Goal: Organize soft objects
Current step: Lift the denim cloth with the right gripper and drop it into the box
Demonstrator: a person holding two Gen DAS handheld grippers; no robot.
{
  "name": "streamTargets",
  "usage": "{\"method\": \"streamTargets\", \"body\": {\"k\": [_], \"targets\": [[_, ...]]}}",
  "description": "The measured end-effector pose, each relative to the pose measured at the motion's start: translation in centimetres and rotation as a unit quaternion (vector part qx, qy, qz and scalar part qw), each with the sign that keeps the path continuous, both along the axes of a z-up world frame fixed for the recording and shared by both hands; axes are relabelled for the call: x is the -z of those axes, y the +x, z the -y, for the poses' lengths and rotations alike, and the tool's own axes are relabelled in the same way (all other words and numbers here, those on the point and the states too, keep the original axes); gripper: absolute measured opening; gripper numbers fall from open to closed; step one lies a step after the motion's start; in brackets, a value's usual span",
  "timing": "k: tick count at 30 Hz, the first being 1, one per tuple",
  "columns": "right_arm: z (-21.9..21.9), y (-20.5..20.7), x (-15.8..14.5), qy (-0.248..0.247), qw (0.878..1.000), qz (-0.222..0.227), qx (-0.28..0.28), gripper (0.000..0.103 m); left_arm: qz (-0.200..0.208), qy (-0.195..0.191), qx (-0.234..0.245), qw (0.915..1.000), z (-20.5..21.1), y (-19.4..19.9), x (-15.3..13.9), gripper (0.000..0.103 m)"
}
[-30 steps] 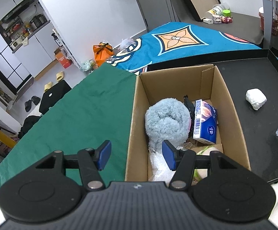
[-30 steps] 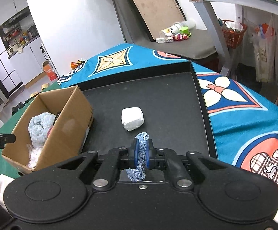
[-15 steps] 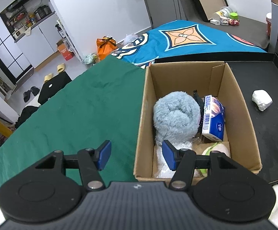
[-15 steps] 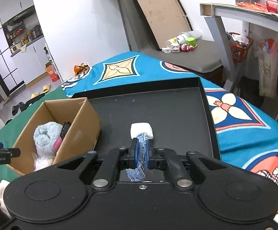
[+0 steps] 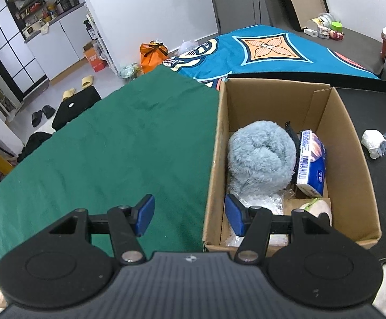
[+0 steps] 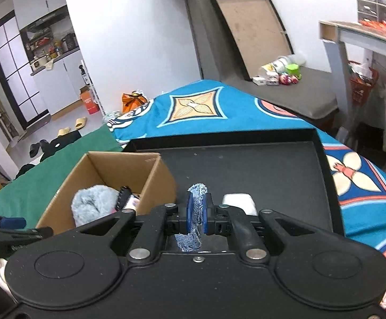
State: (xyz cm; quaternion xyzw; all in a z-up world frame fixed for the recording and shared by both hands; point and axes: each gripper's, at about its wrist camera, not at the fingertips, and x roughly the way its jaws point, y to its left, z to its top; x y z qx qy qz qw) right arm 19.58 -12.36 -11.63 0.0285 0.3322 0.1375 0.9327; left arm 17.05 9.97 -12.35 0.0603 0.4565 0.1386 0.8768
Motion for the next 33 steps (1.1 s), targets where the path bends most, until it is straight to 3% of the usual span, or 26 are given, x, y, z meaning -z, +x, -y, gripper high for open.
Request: {"method": "streamTargets", "body": {"k": [18,23,25,26,31,33], "targets": [[-6.8,3.1,-2.3,-0.016,0.998,0.036,-0.044,0.008,0.003,-0.055,-0.007,0.9984,-2.2,0.6,1.9,0.057],[-8.3,3.7,-2.2,-0.012,0.998,0.034,-0.054,0.011,0.005,-0.068,-0.006,0.9977,-2.6,0.6,2.1,0.052],[-8.6,3.9,-2.1,-0.008,0.998,0.029,-0.054,0.015,0.007,-0.076,-0.003,0.9971,-2.6,0.5,2.1,0.045],[-8.7,4.0,-2.0,-0.009,0.998,0.026,-0.053,0.023,0.009,-0.081,-0.001,0.9967,-2.7,0.4,2.1,0.042],[-8.1,3.6,-1.4,-0.005,0.999,0.019,-0.040,0.044,0.012,-0.104,0.014,0.9944,-2.3,0.4,2.0,0.012],[-7.7,3.5,-1.2,-0.003,0.999,0.016,-0.033,0.048,0.012,-0.106,0.016,0.9941,-2.0,0.4,1.9,0.010]]}}
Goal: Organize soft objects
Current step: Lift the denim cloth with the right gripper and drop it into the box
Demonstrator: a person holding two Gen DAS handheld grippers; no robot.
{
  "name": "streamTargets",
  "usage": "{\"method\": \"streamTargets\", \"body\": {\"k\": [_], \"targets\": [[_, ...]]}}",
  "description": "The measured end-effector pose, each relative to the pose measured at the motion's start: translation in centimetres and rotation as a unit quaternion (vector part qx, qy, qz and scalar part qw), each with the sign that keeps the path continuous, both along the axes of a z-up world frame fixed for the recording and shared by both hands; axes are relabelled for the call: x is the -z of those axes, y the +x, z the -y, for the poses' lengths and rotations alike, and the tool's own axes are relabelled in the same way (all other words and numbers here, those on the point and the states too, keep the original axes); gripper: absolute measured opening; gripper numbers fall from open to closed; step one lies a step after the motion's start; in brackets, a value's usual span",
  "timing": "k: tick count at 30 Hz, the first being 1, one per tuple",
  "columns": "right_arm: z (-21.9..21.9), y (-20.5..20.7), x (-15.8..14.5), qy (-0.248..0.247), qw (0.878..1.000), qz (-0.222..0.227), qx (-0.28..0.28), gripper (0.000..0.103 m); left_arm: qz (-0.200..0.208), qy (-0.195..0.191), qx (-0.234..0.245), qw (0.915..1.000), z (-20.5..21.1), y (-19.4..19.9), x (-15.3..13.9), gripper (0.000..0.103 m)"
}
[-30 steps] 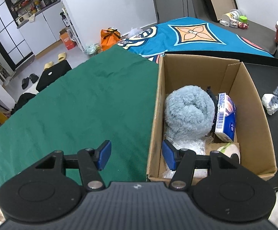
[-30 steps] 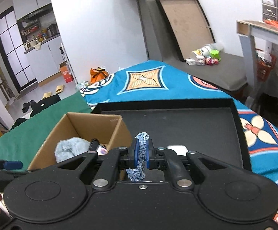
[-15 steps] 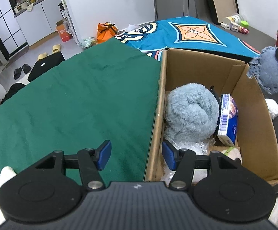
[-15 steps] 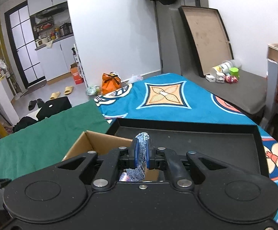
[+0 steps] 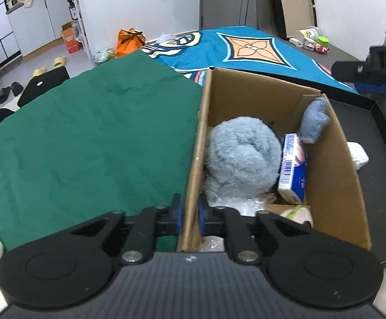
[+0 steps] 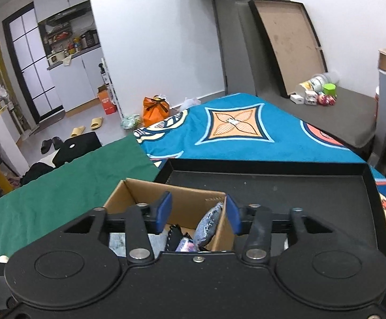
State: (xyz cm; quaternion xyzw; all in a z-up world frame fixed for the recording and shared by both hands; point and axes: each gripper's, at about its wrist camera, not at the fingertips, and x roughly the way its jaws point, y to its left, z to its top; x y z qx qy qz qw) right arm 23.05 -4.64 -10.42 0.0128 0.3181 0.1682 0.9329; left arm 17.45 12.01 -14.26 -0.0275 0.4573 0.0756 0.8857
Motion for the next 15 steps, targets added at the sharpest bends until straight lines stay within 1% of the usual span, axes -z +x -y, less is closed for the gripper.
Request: {"method": "streamTargets", "body": {"k": [5,9,13,15], "targets": [[1.0,-0.6,0.3,0.010,1.000,0.001,0.012,0.062,-0.002,0.007,0.003,1.0000,0.4,-0.1,0.0,0.010],[1.9,-0.9,0.2,0.013,1.000,-0.001,0.017,0.066,-0.008,0.018,0.003,0.9998,0.8,0.1,-0.2,0.010],[2.9,-1.2,0.3,0.012,1.000,-0.002,0.017,0.072,-0.015,0.033,0.002,0.9993,1.3,0.3,-0.5,0.011],[3.5,-1.3,0.4,0.014,1.000,-0.004,0.017,0.072,-0.016,0.042,0.000,0.9990,1.5,0.4,-0.7,0.011]]}}
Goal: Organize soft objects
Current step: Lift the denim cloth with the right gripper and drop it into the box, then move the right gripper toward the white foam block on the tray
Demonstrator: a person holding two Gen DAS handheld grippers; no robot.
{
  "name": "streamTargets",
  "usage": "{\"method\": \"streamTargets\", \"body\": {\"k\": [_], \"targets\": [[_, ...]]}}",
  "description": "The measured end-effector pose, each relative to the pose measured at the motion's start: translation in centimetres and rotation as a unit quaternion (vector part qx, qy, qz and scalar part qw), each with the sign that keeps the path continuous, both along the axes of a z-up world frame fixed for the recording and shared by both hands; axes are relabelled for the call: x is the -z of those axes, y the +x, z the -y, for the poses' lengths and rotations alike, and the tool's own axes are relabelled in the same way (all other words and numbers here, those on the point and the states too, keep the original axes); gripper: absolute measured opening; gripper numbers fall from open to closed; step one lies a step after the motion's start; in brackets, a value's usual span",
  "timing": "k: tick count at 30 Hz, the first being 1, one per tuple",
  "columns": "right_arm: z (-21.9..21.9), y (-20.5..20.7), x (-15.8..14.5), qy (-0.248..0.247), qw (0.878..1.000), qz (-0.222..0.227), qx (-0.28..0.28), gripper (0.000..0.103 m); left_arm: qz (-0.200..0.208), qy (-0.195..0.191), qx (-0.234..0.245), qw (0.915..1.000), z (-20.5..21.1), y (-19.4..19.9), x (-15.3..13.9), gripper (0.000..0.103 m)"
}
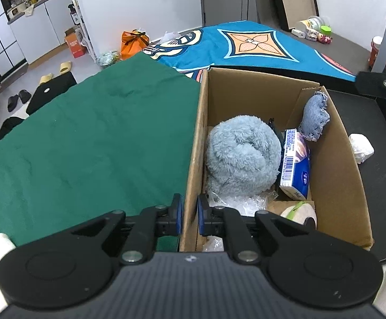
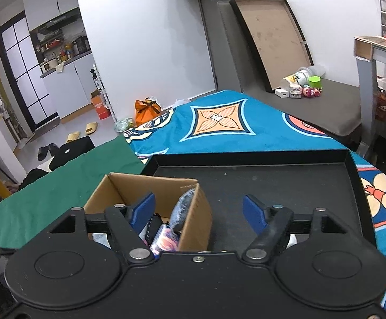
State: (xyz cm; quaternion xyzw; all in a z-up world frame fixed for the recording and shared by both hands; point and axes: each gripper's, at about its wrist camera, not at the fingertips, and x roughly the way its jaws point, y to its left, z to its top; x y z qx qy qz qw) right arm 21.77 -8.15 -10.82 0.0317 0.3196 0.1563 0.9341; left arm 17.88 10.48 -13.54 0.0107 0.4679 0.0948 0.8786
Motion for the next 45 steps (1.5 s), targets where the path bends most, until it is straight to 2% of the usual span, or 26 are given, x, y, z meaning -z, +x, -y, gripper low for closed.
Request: {"method": "streamTargets", "body": {"k": [11,14,18,25,35,45], "targets": [[3.3,0.0,1.7,0.007,1.000,-0.026,0.012,0.074,-0.007,0.035,-0.010,0.9993,1.0,0.5,-1.2,0.016],[4.2,0.2,2.4,0.011,0.999,-0.033,0.018,0.074,-0.012,0.046,-0.010,0.9988,1.4,0.7,-1.3,0.024],[5.3,0.8,3.3,0.014,0.999,-0.041,0.028,0.075,-0.012,0.062,-0.006,0.9980,2.1,0.9,-1.5,0.040],[7.3,1.9,5.3,0.014,0.997,-0.056,0.042,0.080,-0.026,0.097,0.002,0.9950,3.3,2.0,-1.2,0.055],[8.8,3.5,7.9,0.021,0.995,-0.080,0.051,0.087,-0.050,0.133,0.008,0.9898,4.4,3.6,-0.1,0.058],[8.6,4.6,9.8,0.028,0.994,-0.090,0.046,0.087,-0.068,0.158,0.014,0.9850,5.0,4.7,0.7,0.058]]}}
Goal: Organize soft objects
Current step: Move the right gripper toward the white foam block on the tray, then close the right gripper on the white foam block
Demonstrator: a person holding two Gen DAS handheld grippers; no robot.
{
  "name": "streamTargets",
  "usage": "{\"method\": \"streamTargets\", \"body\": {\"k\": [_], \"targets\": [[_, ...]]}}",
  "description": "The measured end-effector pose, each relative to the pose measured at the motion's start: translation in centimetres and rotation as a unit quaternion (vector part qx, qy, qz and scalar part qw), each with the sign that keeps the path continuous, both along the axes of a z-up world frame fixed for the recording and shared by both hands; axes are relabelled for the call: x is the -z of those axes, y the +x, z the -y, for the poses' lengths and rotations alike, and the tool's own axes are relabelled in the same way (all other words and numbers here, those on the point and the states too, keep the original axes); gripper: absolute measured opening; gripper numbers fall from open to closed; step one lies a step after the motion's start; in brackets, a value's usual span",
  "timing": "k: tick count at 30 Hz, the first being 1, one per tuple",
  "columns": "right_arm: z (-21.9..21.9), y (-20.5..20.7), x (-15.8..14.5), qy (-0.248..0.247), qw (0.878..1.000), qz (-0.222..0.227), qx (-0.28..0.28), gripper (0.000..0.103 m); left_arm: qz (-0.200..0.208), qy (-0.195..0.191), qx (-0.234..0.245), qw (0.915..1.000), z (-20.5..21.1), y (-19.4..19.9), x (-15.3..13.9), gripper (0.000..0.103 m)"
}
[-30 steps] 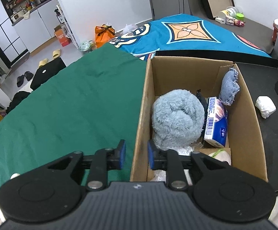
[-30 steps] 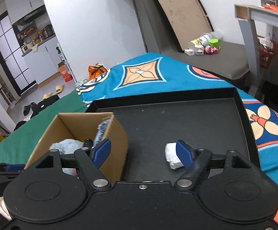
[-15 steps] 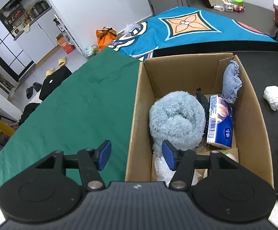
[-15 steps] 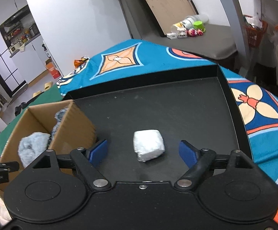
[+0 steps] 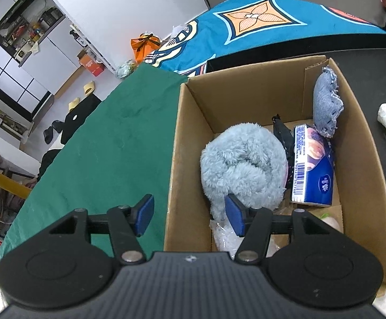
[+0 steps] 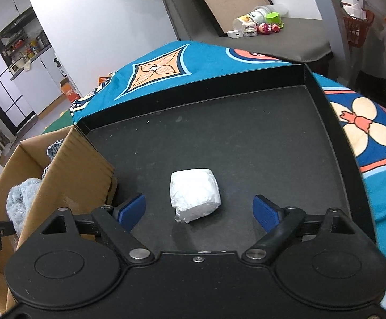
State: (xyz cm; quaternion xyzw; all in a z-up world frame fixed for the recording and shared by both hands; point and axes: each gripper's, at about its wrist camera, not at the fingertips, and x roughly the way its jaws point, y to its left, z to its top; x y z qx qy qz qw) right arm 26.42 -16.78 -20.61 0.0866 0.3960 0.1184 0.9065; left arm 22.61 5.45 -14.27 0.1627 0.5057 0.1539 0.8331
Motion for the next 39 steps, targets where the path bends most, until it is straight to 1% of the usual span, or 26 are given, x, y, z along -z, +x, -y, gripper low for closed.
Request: {"method": "streamTargets", "body": {"k": [3,4,6,7,8,10,11,13,18,22,28,30,32,33,35,39], "targets": [[-0.1,-0.1,0.1,0.001,1.000,0.011,-0.003,0.086,-0.003,0.000,-0.002,1.0000,0.0,0.1,0.1,0.058],[-0.2,-0.2,0.2,-0.002,1.000,0.016,-0.004,0.083,-0.003,0.002,-0.001,1.0000,0.0,0.0,0.1,0.058],[-0.1,-0.4,0.2,-0.007,1.000,0.021,-0.006,0.072,-0.004,0.003,-0.002,1.0000,-0.1,0.2,0.0,0.058],[-0.1,-0.3,0.1,-0.006,1.000,0.020,-0.005,0.057,-0.004,0.003,-0.003,1.0000,-0.1,0.3,0.1,0.058],[0.1,-0.3,0.2,-0.004,1.000,0.015,-0.004,0.037,-0.003,0.003,-0.003,1.0000,-0.2,0.2,0.0,0.058],[0.6,-0.3,0.2,0.003,1.000,0.009,0.000,0.036,-0.002,0.004,-0.004,1.0000,-0.2,0.2,0.0,0.058],[0.8,-0.5,0.1,-0.001,1.000,0.009,0.004,0.036,-0.002,0.004,-0.005,1.0000,-0.3,0.1,0.0,0.058],[1.1,-0.9,-0.2,-0.014,1.000,0.012,0.008,0.036,-0.001,0.003,-0.005,1.0000,-0.2,-0.1,0.0,0.058],[2.2,-2.3,-0.8,-0.014,1.000,0.004,0.018,0.036,0.004,0.001,-0.006,1.0000,-0.3,-0.5,-0.3,0.058],[2.6,-3.2,-1.1,-0.027,0.999,0.002,0.020,0.036,0.007,-0.002,-0.008,0.9999,-0.5,-1.0,-0.5,0.058],[3.2,-3.6,-0.8,-0.038,0.999,-0.021,0.030,0.039,0.012,-0.003,-0.008,0.9999,-0.8,-1.5,-1.0,0.058],[3.3,-3.7,-0.7,-0.037,0.999,-0.021,0.033,0.043,0.011,-0.003,-0.008,0.9999,-0.9,-1.6,-1.0,0.058],[3.3,-3.7,-0.6,-0.038,0.999,-0.019,0.032,0.061,0.011,-0.003,-0.008,0.9999,-1.0,-1.8,-1.0,0.058],[3.3,-3.7,-0.6,-0.037,0.999,-0.016,0.033,0.065,0.011,-0.004,-0.009,0.9999,-1.0,-1.8,-1.0,0.058],[3.2,-3.6,-0.5,-0.037,0.999,-0.011,0.035,0.079,0.011,-0.005,-0.010,0.9999,-1.1,-1.7,-0.9,0.058],[2.6,-3.3,-0.2,-0.049,0.998,-0.013,0.031,0.081,0.008,-0.004,-0.011,0.9999,-1.1,-1.5,-0.7,0.058]]}}
